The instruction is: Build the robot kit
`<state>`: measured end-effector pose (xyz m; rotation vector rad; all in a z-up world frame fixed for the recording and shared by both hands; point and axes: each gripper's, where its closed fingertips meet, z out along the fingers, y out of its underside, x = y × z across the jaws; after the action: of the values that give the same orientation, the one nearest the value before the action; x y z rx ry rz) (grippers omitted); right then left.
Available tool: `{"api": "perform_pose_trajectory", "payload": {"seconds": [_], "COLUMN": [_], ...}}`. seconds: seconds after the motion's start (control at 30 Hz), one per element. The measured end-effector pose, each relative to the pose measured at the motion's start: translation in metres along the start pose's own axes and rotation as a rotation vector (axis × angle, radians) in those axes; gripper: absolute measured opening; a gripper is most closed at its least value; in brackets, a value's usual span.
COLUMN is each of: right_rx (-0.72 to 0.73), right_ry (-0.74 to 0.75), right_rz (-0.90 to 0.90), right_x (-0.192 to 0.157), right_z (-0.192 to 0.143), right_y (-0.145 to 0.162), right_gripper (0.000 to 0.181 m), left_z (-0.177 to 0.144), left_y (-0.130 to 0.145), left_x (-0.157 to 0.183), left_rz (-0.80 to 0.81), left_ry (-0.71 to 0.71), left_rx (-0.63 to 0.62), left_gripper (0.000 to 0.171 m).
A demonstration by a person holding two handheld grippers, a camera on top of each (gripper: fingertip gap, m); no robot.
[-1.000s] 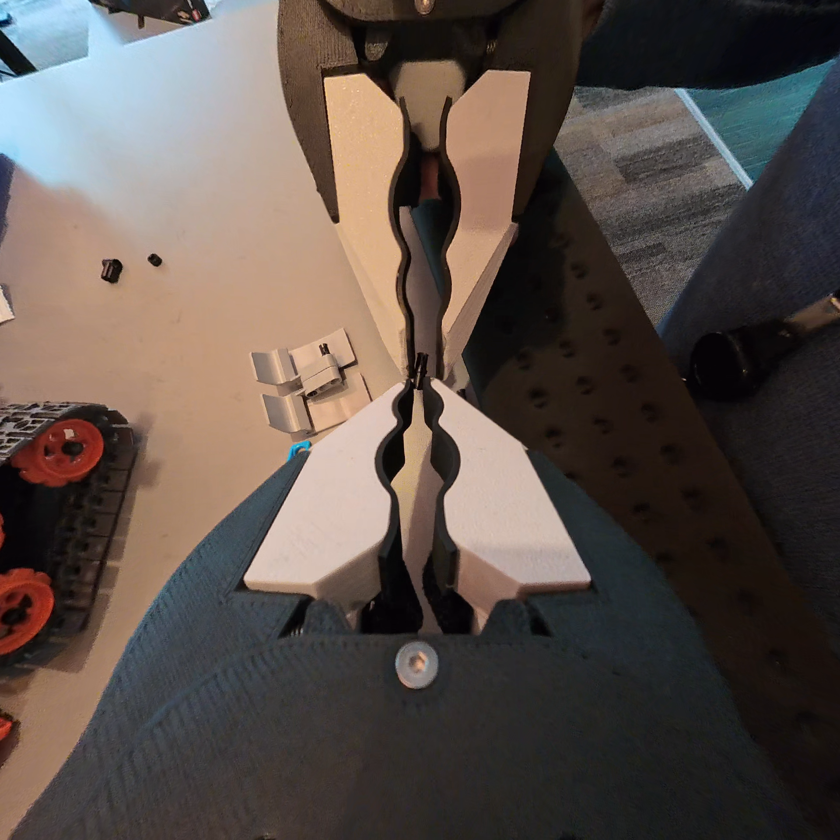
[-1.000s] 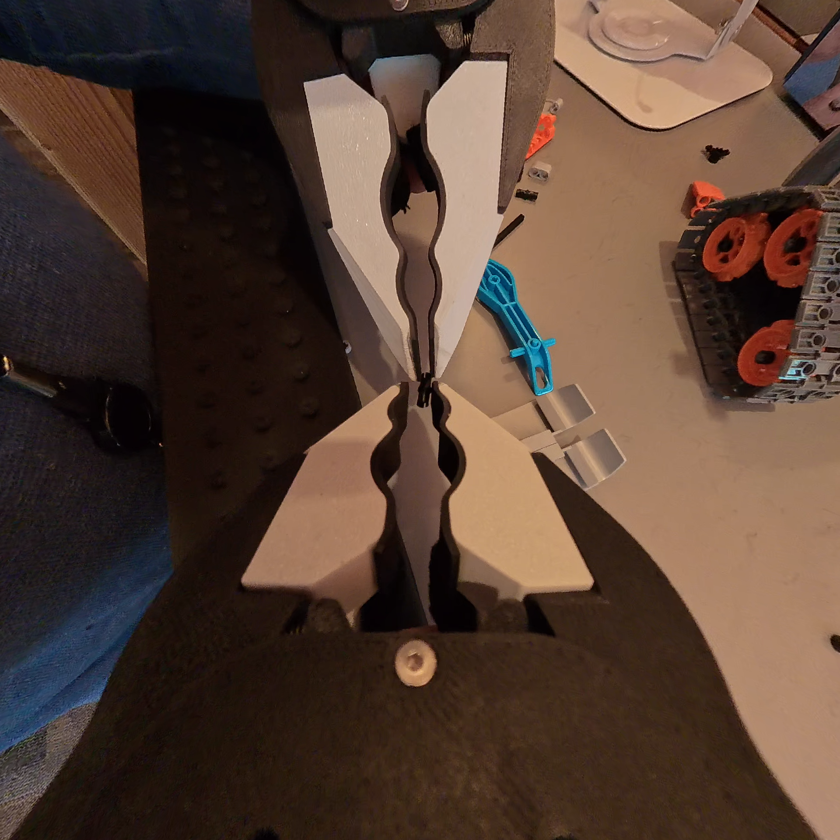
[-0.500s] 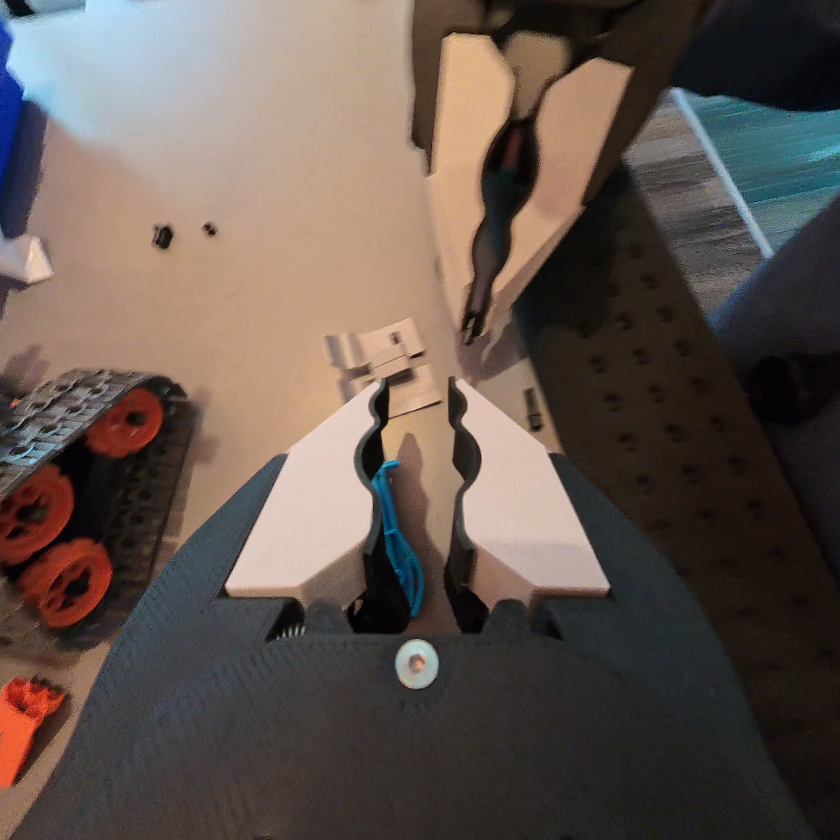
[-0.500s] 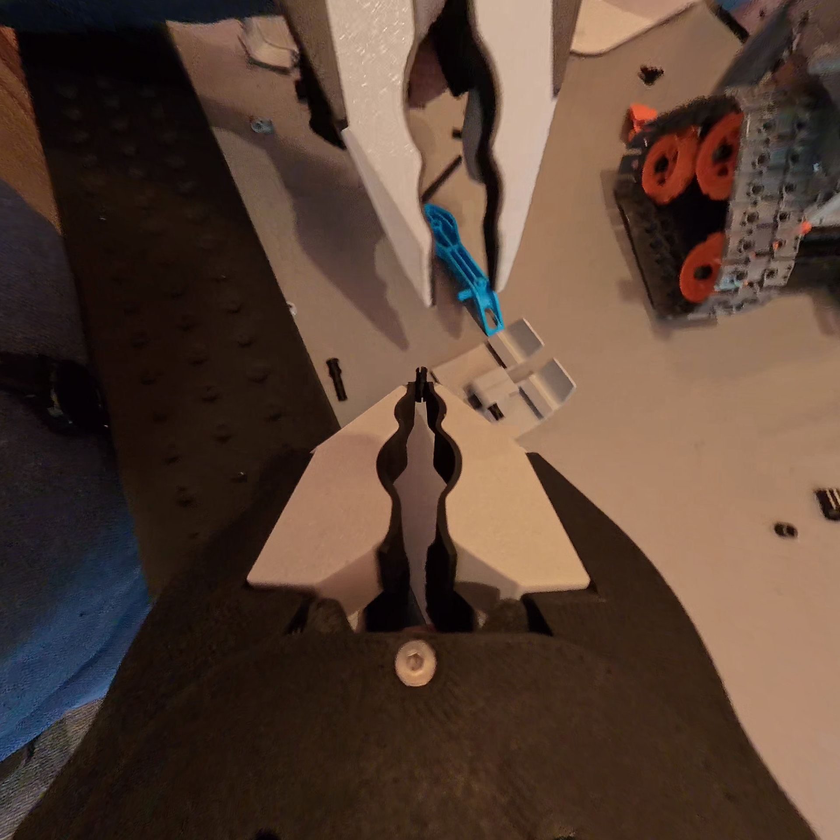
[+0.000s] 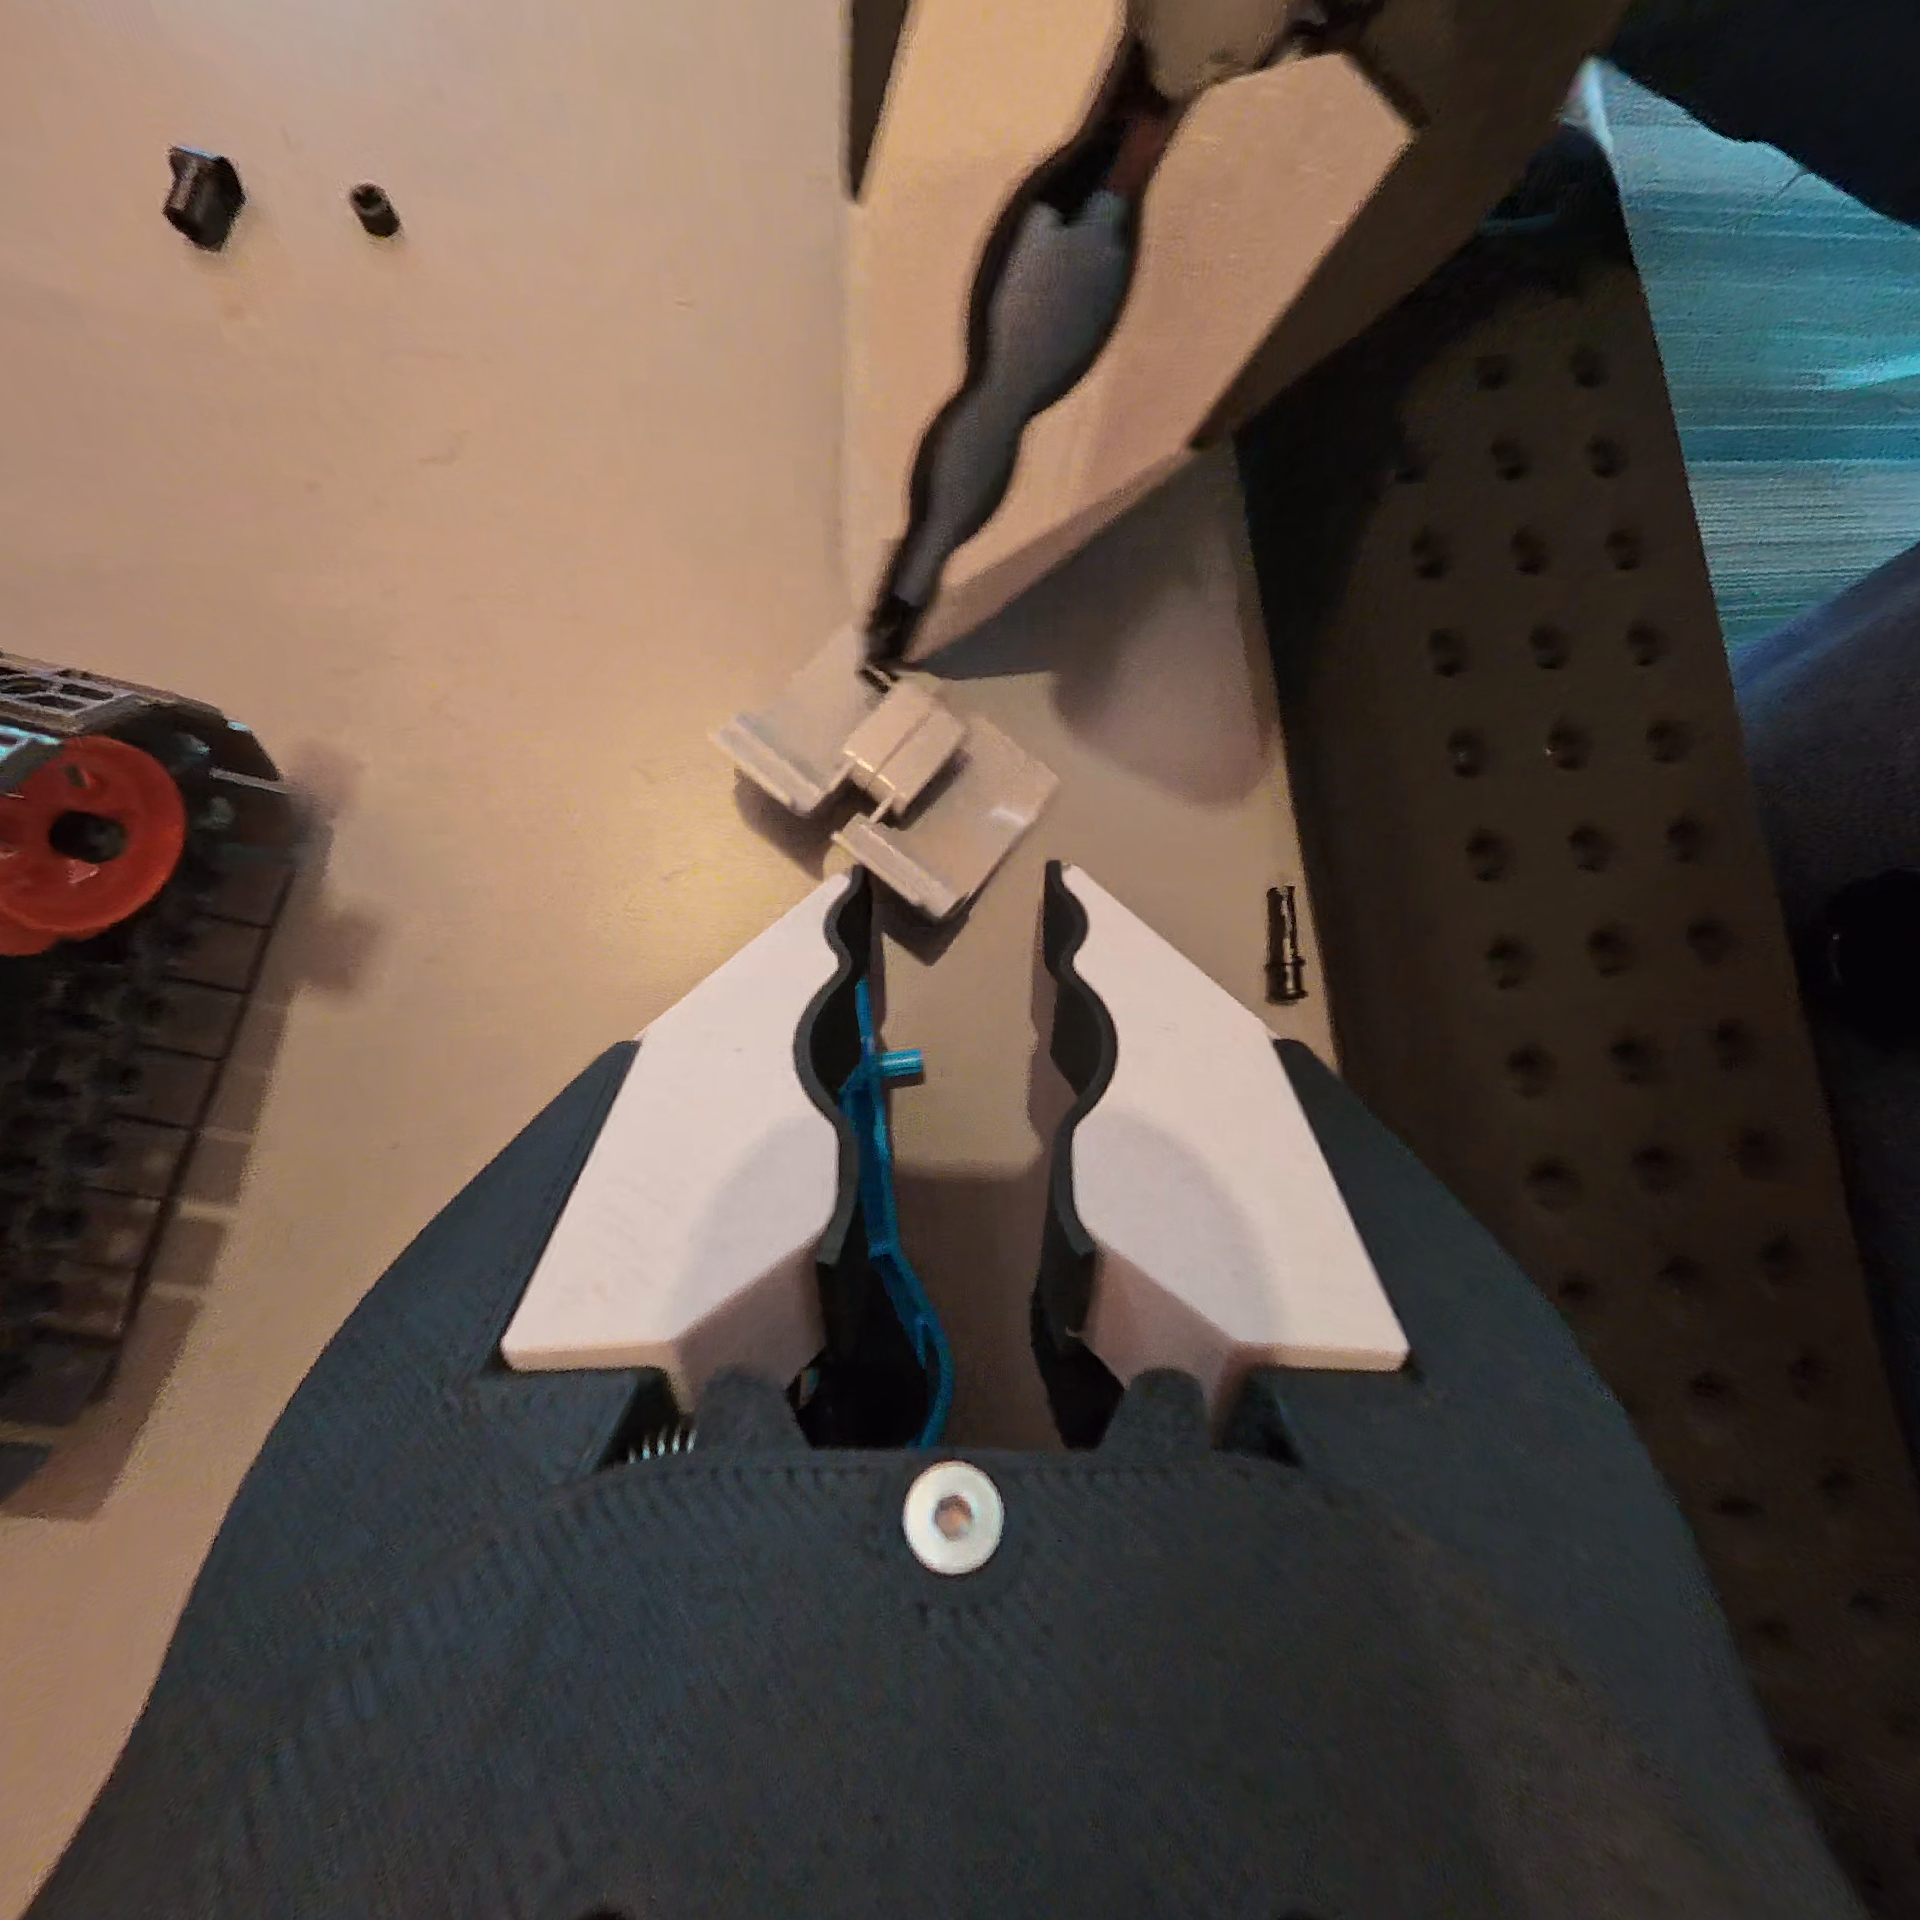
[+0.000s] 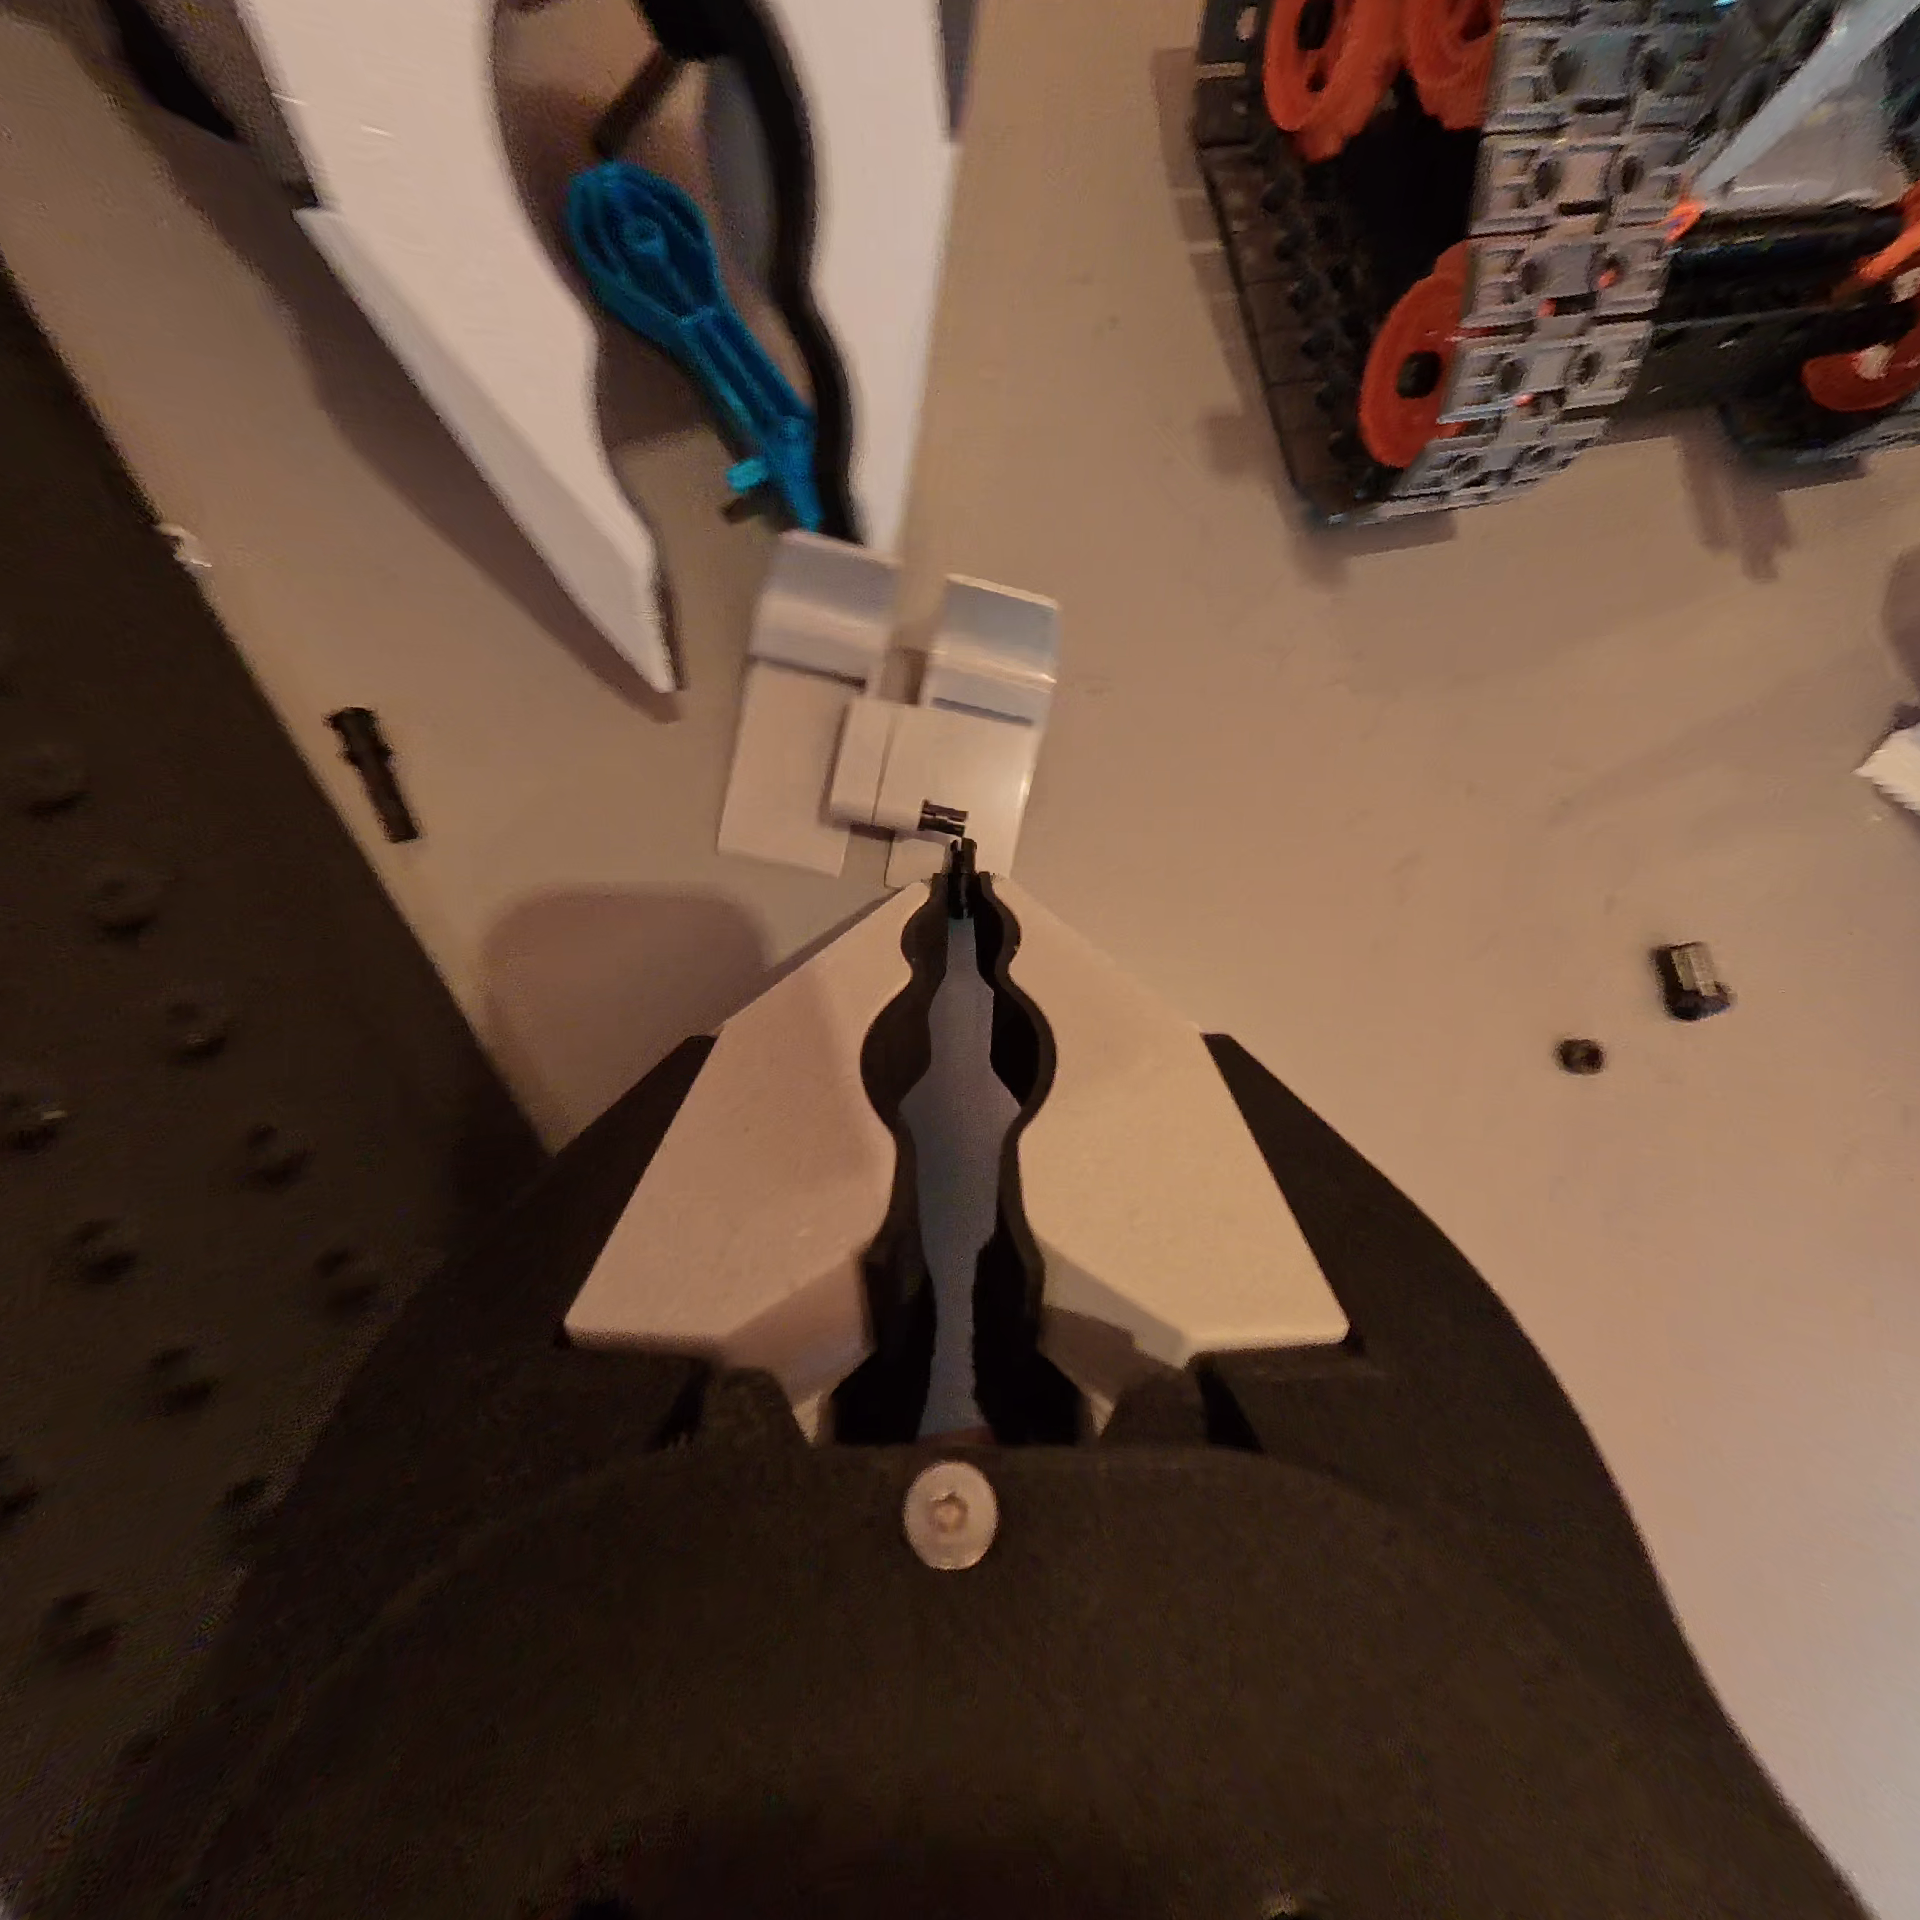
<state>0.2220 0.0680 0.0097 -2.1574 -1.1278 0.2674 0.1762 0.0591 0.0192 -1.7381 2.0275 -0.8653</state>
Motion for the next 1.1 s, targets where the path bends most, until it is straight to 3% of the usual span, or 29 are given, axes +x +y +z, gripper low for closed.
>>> {"api": "perform_pose_trajectory", "payload": {"seconds": [0.23, 0.4, 0.6, 0.7, 0.77, 0.93, 1.1], "right_rx": [0.022, 0.053, 0.018, -0.015, -0.011, 0.007, 0.038], "right_ry": [0.022, -0.056, -0.111, -0.089, -0.071, -0.064, -0.068], "right_rz": [-0.029, 0.032, 0.022, 0.016, 0.014, 0.002, 0.001], "right_x": [0.019, 0.002, -0.023, -0.020, -0.015, -0.007, -0.004], "right_z": [-0.002, -0.020, -0.017, -0.009, -0.008, -0.007, -0.010], "right_y": [-0.005, -0.002, 0.001, 0.007, 0.006, 0.007, 0.004], "right_gripper": [0.002, 0.001, 0.001, 0.001, 0.001, 0.001, 0.001], "left_z": [0.000, -0.024, -0.002, 0.012, 0.018, 0.017, 0.007], "left_y": [-0.005, -0.025, -0.032, -0.019, -0.016, -0.018, -0.023], "left_x": [0.028, 0.008, -0.016, -0.017, -0.013, -0.009, -0.005], "left_rz": [0.046, 0.067, 0.149, 0.135, 0.107, 0.034, -0.031], "left_ry": [0.049, -0.005, 0.033, 0.094, 0.123, 0.111, 0.121], "left_rx": [0.002, 0.108, 0.009, -0.111, -0.123, -0.092, -0.014], "left_gripper": [0.028, 0.033, 0.030, 0.028, 0.024, 0.016, 0.028]}}
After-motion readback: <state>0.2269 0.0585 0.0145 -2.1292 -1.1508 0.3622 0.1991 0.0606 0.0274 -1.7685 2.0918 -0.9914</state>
